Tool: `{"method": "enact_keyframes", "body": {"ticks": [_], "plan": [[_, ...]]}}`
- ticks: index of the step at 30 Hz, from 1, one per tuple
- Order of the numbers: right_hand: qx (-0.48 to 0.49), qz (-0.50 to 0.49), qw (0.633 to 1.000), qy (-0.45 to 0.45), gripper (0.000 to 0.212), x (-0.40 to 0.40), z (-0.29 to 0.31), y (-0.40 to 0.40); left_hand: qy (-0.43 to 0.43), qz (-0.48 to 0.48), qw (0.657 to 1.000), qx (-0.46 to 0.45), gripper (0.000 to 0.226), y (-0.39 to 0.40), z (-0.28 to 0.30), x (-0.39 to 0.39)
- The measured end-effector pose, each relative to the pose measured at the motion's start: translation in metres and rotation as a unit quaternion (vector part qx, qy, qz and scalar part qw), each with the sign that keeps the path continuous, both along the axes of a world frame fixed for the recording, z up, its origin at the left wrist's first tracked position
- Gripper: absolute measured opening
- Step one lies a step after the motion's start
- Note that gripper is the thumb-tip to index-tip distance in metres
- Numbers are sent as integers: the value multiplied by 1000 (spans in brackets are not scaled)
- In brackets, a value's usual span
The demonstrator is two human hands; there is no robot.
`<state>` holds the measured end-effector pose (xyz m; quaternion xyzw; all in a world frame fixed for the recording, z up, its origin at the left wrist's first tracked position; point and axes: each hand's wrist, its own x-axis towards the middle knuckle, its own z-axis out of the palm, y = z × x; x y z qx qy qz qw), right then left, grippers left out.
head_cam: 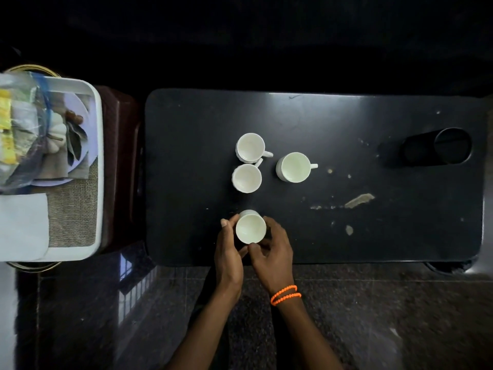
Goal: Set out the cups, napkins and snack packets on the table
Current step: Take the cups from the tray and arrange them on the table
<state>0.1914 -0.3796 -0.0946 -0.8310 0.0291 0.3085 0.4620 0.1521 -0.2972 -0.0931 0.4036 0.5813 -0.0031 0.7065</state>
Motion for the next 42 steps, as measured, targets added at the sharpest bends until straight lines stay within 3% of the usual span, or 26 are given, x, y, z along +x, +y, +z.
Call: {"method": "enact_keyframes", "body": {"ticks": [15,18,21,22,25,27,29,31,33,36,42], "plan": [[-14,84,996,3,56,17,-7,-10,26,100,995,7,67,3,6,-4],[-14,90,995,-31,56,34,-2,-14,54,140,984,93,60,-1,6,5],[-26,38,984,-170,39,69,13,-20,52,125,951,276,53,-7,16,20],[-39,20,973,-225,35,85,19,-21,24,113,949,295,56,-9,20,29],[-67,0,954,-294,36,141,29,-19,-51,55,983,166,62,-16,27,65],[-69,40,961,-265,40,172,29,-13,-59,31,998,15,69,-23,28,91],[-86,123,965,-216,40,194,22,-8,-57,30,995,-70,74,-33,25,112],[-98,186,962,-174,36,203,11,-9,-50,20,996,-70,74,-43,20,128],[-99,188,963,-165,32,203,2,-14,-45,7,998,-44,72,-50,14,139],[-97,117,977,-149,36,191,-6,-28,-21,-10,1000,-10,75,-51,7,146],[-23,-81,996,-26,43,155,-10,-58,-25,-19,999,8,76,-59,4,139]]}}
